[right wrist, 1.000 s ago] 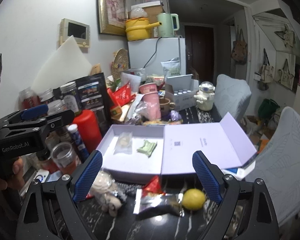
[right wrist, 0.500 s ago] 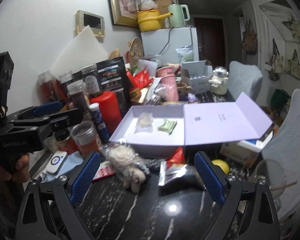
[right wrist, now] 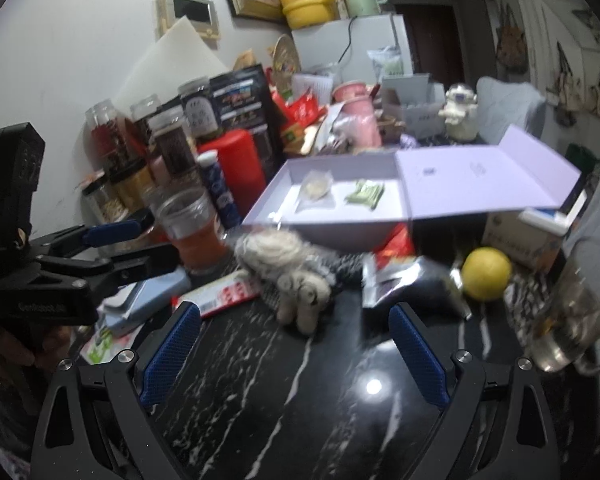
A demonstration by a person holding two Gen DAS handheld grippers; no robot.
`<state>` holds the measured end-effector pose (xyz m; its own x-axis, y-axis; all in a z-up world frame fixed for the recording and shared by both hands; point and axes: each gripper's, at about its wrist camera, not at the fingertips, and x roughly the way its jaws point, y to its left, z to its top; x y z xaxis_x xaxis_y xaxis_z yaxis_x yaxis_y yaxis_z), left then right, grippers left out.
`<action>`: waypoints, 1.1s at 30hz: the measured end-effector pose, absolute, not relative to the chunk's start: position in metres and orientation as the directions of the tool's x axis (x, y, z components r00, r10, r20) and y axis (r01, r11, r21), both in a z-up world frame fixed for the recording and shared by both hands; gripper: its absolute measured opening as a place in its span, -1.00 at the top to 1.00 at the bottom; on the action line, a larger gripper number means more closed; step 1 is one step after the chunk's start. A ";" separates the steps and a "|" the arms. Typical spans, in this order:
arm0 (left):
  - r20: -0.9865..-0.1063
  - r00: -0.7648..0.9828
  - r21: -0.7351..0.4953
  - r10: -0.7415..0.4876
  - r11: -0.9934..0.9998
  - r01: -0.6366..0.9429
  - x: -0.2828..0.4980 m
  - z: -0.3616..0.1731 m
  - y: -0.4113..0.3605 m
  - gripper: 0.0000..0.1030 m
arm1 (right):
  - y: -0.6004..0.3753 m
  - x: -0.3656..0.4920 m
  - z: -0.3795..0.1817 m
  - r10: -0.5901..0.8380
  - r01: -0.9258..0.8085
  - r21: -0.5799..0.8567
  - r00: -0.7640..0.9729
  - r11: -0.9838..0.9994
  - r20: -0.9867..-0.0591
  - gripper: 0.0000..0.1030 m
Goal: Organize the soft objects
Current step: 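Withdraw both grippers from the box back toward the table, then grasp the red-and-white snack packet with the left gripper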
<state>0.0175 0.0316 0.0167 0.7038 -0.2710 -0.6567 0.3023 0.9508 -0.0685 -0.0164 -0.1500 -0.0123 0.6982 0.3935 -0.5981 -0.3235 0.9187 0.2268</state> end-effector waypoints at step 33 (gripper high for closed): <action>-0.838 0.524 -0.010 -0.152 0.965 0.263 0.092 -0.092 0.052 -0.26 | -0.134 0.026 -0.067 0.384 -0.289 0.259 0.573 0.922 -0.724 -0.87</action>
